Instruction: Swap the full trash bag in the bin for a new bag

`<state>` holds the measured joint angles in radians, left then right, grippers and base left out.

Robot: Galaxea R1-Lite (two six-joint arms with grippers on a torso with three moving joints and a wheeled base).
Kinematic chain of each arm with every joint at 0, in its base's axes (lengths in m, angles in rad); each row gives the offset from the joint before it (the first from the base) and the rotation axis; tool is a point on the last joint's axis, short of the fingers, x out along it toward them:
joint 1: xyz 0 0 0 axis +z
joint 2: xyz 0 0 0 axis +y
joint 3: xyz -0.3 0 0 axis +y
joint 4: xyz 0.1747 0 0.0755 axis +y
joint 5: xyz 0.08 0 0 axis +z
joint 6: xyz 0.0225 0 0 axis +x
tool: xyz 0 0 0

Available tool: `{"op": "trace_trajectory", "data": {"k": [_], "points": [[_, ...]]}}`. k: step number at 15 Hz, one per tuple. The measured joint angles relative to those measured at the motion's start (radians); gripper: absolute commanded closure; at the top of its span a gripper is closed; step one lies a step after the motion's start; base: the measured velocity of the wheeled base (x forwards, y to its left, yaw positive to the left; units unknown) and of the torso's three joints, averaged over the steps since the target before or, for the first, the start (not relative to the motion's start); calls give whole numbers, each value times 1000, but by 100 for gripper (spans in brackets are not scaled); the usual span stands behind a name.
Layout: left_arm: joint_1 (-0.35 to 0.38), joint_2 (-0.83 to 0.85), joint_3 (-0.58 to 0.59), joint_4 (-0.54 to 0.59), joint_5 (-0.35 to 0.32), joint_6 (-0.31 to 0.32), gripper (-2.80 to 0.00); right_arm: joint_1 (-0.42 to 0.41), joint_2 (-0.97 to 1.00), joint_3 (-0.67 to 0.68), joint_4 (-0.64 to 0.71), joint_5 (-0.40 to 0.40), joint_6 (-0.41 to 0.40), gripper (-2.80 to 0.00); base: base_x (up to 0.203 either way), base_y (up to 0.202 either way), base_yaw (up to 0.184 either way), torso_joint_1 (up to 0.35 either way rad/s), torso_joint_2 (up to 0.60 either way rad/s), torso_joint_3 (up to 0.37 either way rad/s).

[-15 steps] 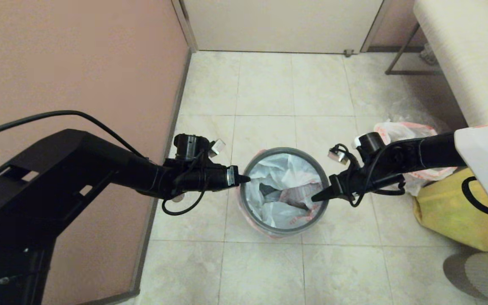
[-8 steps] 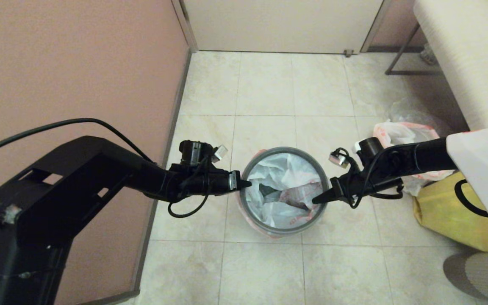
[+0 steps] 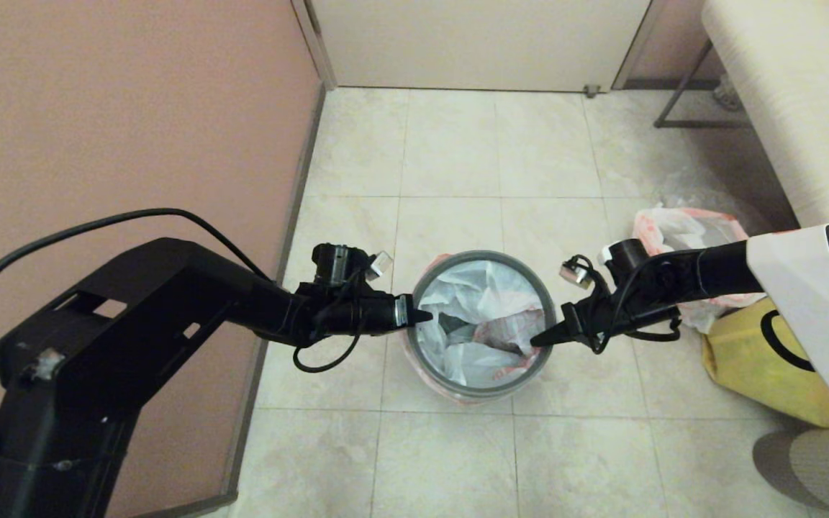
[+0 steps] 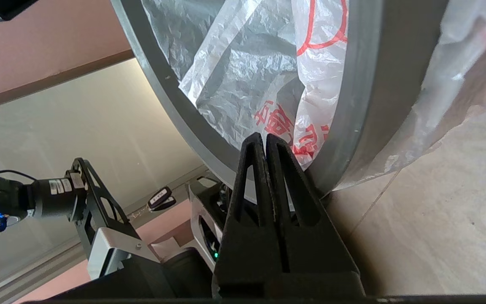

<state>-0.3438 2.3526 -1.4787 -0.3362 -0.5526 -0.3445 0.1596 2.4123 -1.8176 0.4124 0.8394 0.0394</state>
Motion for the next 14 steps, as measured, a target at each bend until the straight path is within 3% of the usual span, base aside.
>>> {"op": "trace_trajectory", "data": {"k": [9, 12, 14], "points": [[-42, -105, 37, 4, 22, 0, 0, 5, -91, 28, 10, 40, 12, 0, 0, 0, 0, 0, 0, 0], [-91, -241, 97, 7, 106, 2, 0, 11, -217, 71, 13, 15, 57, 0, 0, 0, 0, 0, 0, 0], [-131, -341, 134, 34, 193, 9, 0, 12, -324, 144, 21, -72, 77, 0, 0, 0, 0, 0, 0, 0]]}}
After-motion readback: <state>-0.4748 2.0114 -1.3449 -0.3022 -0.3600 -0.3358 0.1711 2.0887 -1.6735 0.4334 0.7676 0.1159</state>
